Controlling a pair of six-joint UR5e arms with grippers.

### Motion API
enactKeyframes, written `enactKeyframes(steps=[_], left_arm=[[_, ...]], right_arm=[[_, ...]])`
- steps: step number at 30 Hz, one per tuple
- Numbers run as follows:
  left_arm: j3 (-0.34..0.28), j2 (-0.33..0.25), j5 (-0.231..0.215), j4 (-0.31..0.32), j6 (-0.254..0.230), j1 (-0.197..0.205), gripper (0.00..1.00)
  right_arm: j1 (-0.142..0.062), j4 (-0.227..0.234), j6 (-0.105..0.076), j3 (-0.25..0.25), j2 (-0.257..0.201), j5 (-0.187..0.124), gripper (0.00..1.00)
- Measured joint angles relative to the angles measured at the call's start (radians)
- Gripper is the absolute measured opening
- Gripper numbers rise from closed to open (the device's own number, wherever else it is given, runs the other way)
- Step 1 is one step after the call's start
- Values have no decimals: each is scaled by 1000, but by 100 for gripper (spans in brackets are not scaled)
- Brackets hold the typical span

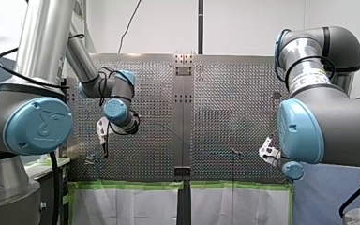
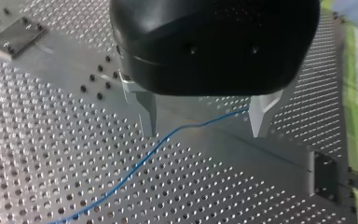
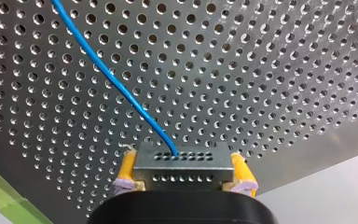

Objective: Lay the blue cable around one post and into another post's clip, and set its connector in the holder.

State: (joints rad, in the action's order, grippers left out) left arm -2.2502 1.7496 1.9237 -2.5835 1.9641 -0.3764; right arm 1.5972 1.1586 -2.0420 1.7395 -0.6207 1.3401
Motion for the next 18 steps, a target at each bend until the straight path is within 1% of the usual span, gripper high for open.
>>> enactKeyframes(steps=[4, 6, 13, 18], left_arm=[[-39, -39, 36, 15, -16, -39, 100], [-55, -55, 36, 28, -27, -55, 100], [-114, -111, -8, 85, -83, -115, 100], [-150, -120, -41, 120, -113, -150, 100]], right_arm=[[1, 1, 0, 0, 0, -1, 0], [2, 0, 0, 0, 0, -1, 0], [2, -1, 2, 0, 0, -1, 0], [2, 0, 4, 1, 0, 0, 0]])
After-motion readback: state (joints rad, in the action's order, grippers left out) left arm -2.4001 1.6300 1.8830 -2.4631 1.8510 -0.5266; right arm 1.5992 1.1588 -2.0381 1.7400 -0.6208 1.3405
